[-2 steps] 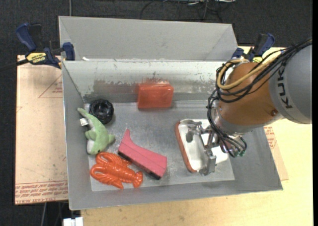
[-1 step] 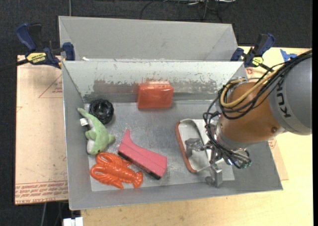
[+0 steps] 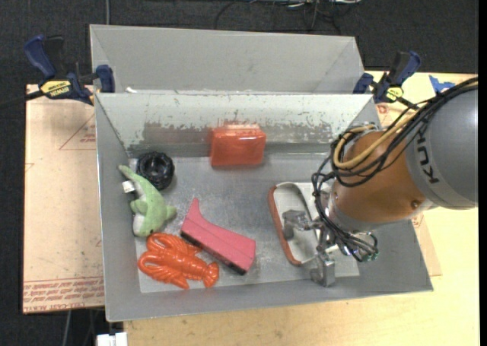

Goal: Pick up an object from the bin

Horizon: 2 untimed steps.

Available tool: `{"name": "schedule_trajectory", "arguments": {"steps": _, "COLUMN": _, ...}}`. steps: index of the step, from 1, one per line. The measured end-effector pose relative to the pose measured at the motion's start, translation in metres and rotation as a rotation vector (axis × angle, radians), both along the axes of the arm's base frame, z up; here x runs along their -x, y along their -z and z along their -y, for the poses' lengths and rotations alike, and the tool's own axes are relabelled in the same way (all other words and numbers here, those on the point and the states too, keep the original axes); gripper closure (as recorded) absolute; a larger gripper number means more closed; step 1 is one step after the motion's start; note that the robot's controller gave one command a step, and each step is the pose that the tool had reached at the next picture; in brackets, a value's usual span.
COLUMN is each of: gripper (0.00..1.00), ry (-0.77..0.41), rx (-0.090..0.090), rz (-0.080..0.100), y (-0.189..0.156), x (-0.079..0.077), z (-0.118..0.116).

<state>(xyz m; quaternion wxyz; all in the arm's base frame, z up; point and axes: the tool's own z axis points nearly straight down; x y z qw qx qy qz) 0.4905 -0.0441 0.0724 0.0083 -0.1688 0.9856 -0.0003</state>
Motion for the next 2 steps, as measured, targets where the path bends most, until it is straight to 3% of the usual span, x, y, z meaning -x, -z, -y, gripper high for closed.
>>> {"name": "schedule_trajectory", "arguments": {"steps": 1, "gripper": 0.0, "ry": -0.101, "rx": -0.002, "rz": -0.019, "y": -0.089, "x": 0.0, "z": 0.006}}
{"name": "schedule_trajectory", "arguments": {"steps": 2, "gripper": 1.0, "ry": -0.146, "rx": 0.0, "rz": 0.0, "y": 0.003, "x": -0.005, "z": -0.052}}
